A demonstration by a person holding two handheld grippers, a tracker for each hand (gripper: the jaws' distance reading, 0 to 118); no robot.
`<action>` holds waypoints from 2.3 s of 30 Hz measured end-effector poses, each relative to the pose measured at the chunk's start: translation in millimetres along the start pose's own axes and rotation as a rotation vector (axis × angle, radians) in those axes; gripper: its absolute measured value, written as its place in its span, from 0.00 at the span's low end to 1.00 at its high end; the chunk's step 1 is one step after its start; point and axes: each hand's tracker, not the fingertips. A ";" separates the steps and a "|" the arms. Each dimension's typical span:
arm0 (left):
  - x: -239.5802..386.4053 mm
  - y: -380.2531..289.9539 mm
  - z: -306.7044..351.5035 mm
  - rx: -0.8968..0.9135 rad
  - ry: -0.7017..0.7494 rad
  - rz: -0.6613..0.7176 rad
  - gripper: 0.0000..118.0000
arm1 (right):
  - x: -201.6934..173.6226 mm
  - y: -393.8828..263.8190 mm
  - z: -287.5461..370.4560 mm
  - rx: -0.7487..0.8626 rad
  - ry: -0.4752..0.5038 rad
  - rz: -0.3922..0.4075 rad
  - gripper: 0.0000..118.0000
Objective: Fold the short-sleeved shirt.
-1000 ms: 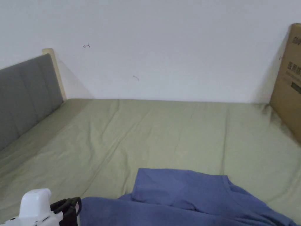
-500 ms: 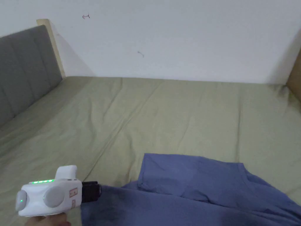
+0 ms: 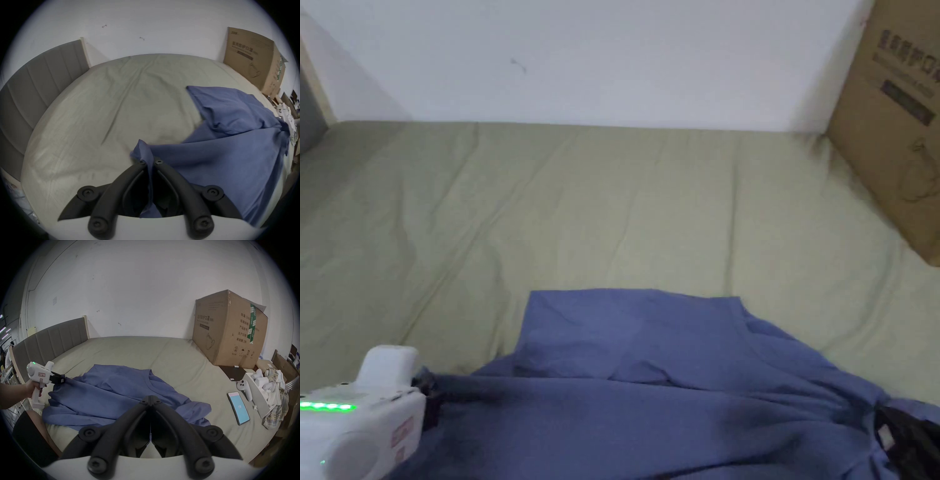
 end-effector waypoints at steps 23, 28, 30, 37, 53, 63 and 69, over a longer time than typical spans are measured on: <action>7.9 11.1 42.6 0.123 -0.075 0.047 0.02 | 135.5 -62.7 -135.9 -0.474 -0.078 -0.289 0.04; -8.7 28.6 83.2 0.221 -0.075 0.122 0.02 | 134.7 -40.2 -87.5 -0.312 -0.086 -0.254 0.04; -22.6 41.3 105.9 0.272 -0.089 0.162 0.02 | 134.4 -19.7 -55.9 -0.217 -0.053 -0.258 0.04; -40.1 90.0 204.2 0.450 -0.055 0.154 0.02 | 144.6 67.4 53.3 0.030 -0.028 -0.214 0.04; -57.0 209.6 270.1 0.597 -0.004 0.123 0.02 | 125.9 228.0 102.0 0.268 -0.084 -0.103 0.04; -50.7 325.5 193.2 0.623 0.155 0.083 0.02 | 144.9 320.9 -24.4 0.389 -0.182 -0.112 0.04; -46.2 372.3 176.6 0.704 0.172 0.100 0.02 | 164.9 359.2 -72.7 0.444 -0.214 -0.139 0.04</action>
